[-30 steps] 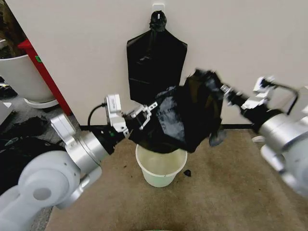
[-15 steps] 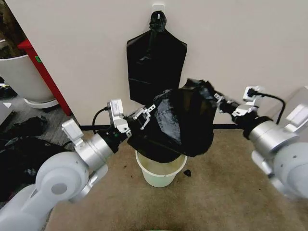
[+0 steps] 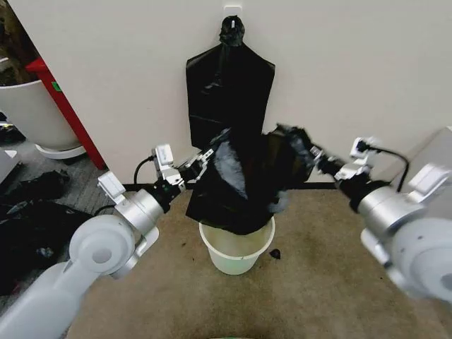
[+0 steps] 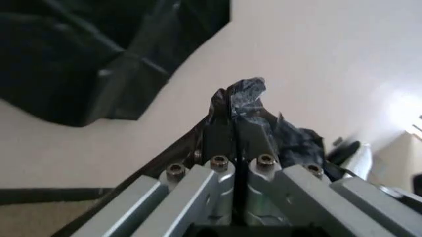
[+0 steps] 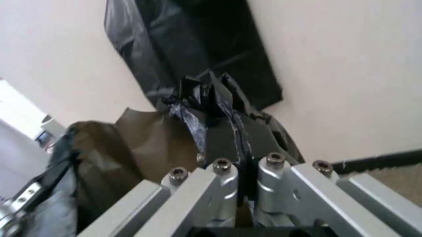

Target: Place the garbage bag over the trash bin.

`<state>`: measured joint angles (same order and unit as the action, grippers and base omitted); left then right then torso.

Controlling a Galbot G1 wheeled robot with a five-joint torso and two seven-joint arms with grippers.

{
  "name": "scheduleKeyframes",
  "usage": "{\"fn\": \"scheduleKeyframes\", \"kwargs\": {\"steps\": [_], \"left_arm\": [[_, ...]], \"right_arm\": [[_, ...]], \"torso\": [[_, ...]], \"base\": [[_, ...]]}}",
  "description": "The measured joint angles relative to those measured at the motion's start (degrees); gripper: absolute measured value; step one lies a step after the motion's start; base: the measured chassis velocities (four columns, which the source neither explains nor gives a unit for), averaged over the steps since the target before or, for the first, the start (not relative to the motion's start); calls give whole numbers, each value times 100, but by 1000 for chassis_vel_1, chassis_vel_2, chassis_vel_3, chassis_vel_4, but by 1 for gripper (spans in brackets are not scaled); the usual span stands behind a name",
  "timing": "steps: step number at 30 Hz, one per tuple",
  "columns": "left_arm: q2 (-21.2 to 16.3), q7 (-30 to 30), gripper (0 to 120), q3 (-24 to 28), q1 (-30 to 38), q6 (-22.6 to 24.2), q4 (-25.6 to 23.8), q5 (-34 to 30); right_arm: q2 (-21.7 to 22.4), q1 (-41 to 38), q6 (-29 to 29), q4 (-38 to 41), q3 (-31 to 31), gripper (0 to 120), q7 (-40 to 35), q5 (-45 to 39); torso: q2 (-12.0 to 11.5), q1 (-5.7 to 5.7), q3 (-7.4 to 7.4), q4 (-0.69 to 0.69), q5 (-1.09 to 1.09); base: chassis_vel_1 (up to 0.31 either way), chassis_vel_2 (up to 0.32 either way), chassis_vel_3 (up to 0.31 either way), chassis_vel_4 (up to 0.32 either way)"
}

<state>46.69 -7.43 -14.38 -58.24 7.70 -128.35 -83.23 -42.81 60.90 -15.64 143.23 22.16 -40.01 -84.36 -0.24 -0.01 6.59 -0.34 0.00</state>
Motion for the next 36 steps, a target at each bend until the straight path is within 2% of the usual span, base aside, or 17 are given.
{"fn": "scheduleKeyframes", "kwargs": {"steps": [5, 10, 15, 18, 23, 29, 36], "left_arm": [[167, 66, 0, -70, -437, -75, 283, 376], [298, -6, 0, -251, -931, -58, 307, 525], [413, -172, 0, -644, -1474, -4, 30, 560], [505, -189, 0, -1165, -2061, 41, -325, 657], [668, -6, 0, -1683, -2828, 69, -548, 895], [959, 79, 0, -1701, -3359, 7, -507, 1192], [1123, 190, 0, -1725, -3786, -16, -560, 1384]], "right_arm": [[-173, 75, 37, 0, -472, 0, -58, 169], [-267, 439, 33, -1, -499, 0, -113, 281], [-328, 904, -20, -1, -237, 0, -241, 255], [-439, 1401, -140, 0, 16, 0, -224, 401], [-669, 1784, -256, 0, -84, 0, -277, 581], [-797, 2066, -263, 0, -443, 0, -503, 909], [-892, 2330, -263, 1, -370, 0, -585, 1120]], "torso": [[0, 0, 0, 1, 0], [0, 0, 0, -1, 0], [0, 0, 0, 0, 0], [0, 0, -1, -1, 1], [0, 0, -1, 0, 1], [0, 0, -1, 0, 0], [0, 0, -1, 0, 1]], "base": [[0, 0, 0, 0], [0, 0, 0, 0], [0, 0, 0, 0], [0, 0, 0, 0], [0, 0, 0, 0], [0, 0, 0, 0], [0, 0, 0, 0]]}}
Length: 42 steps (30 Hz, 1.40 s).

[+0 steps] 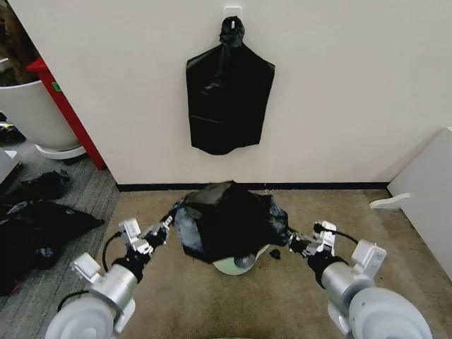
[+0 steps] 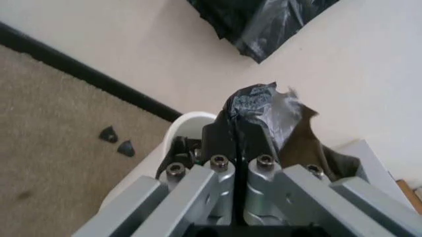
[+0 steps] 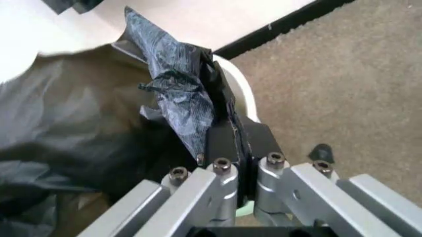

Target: Place the garbage bag over the trash bin.

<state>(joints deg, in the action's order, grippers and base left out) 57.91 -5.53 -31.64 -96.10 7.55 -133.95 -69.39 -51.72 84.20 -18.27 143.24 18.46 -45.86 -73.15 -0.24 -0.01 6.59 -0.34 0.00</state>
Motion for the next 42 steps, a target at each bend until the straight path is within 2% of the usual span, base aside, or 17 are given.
{"fn": "scheduleKeyframes", "kwargs": {"steps": [6, 10, 17, 20, 25, 30, 34, 42], "left_arm": [[42, 133, 0, -106, -252, -59, 123, 140], [172, 176, 0, -66, -392, -131, 261, 259], [408, 264, 0, 288, -450, -194, 422, 588], [531, 379, 0, 572, -407, -316, 860, 946], [609, 481, 0, 700, -339, -451, 1333, 1134], [584, 548, 0, 724, -211, -584, 1600, 1225], [582, 612, 0, 778, -58, -776, 1831, 1421], [601, 765, 0, 807, -59, -986, 1896, 1832]], "right_arm": [[-151, 162, -133, 0, -30, 0, -261, 13], [-356, 314, -218, 0, -295, 0, -525, 161], [-584, 568, -238, 0, -603, 0, -789, 501], [-709, 655, -252, 0, -657, 0, -959, 518], [-807, 593, -226, 0, -651, 0, -979, 602], [-874, 432, -192, 0, -626, 0, -902, 650], [-987, 239, -182, -296, -654, 0, -825, 697], [-1092, 205, -147, -668, -642, 0, -804, 818]], "torso": [[0, 0, 0, 0, 0], [0, 0, 1, 0, 0], [0, 0, 0, 0, 0], [0, 0, 0, 0, 0], [0, 0, 1, 0, 0], [0, 0, 1, 0, 0], [0, 0, 1, 0, 0], [0, 0, 1, 0, 0]], "base": [[0, 0, 0, 0], [0, 0, 0, 0], [0, 0, 0, 0], [0, 0, 0, 0], [0, 0, 0, 0], [0, 0, 0, 0], [0, 0, 0, 0], [0, 0, 0, 0]]}}
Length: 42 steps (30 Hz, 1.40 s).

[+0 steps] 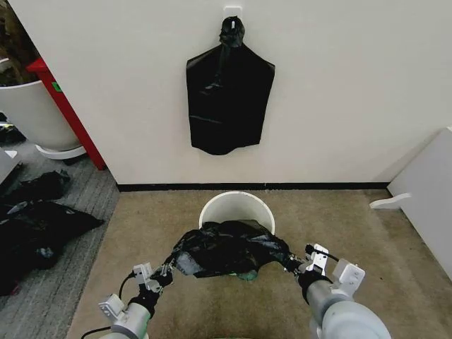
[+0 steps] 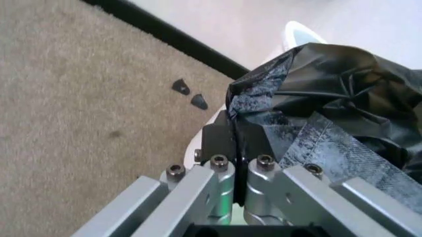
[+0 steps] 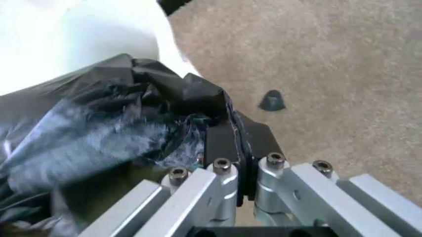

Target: Place the garbage bag over the trash bin.

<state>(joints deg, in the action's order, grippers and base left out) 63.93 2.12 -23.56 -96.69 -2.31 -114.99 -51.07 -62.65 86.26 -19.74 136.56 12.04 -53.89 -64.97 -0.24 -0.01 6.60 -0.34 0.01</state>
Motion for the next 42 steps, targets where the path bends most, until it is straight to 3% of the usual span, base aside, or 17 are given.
{"fn": "scheduleKeyframes", "kwargs": {"steps": [2, 12, 16, 30, 42], "left_arm": [[0, 21, 0, 2, -1, -28, 12, 56], [65, 394, 0, 119, 322, -1039, 959, 1731], [187, 349, 0, 167, 558, -1250, 1174, 2083], [334, 133, 0, 247, 1146, -1560, 1456, 2670], [373, 160, 0, 244, 1301, -1553, 1632, 2620]], "right_arm": [[-5, 4, 4, -27, 13, 0, 3, 7], [-252, -90, 81, -757, 167, 0, 268, 116], [-343, -109, 219, -1014, 258, 0, 572, 214], [-419, -341, 960, -1639, 499, 0, 1650, 459], [-490, -559, 973, -1955, 633, 0, 2074, 412]], "torso": [[0, 0, 0, 0, 0], [0, 0, 0, 0, -1], [0, 0, 0, 0, -1], [0, 0, 0, 0, 0], [0, 0, 0, 0, 0]], "base": [[0, 0, 0, 0], [0, 0, 0, 0], [0, 0, 0, 0], [0, 0, 0, 0], [0, 0, 0, 0]]}}
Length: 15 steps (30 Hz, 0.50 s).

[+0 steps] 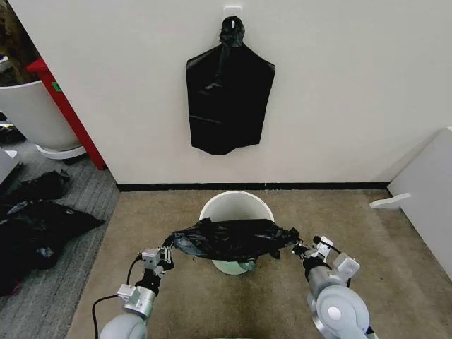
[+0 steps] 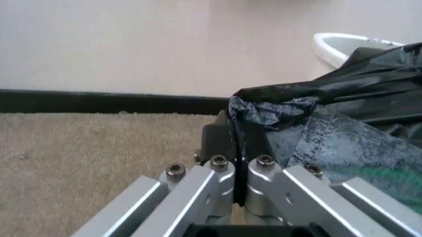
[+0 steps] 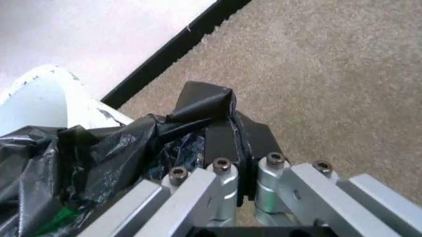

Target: Place the garbage bag over the trash bin.

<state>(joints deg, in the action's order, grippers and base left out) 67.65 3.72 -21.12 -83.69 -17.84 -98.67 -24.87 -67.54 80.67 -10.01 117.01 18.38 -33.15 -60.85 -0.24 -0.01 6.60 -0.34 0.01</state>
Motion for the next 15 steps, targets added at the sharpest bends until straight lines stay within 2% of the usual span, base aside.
{"fn": "scheduleKeyframes", "kwargs": {"steps": [15], "left_arm": [[109, 147, 0, 44, 434, 108, 466, 33]], "right_arm": [[-88, -183, -159, -416, 254, 0, 847, -37]], "torso": [[0, 0, -1, 0, 0]], "base": [[0, 0, 0, 0]]}}
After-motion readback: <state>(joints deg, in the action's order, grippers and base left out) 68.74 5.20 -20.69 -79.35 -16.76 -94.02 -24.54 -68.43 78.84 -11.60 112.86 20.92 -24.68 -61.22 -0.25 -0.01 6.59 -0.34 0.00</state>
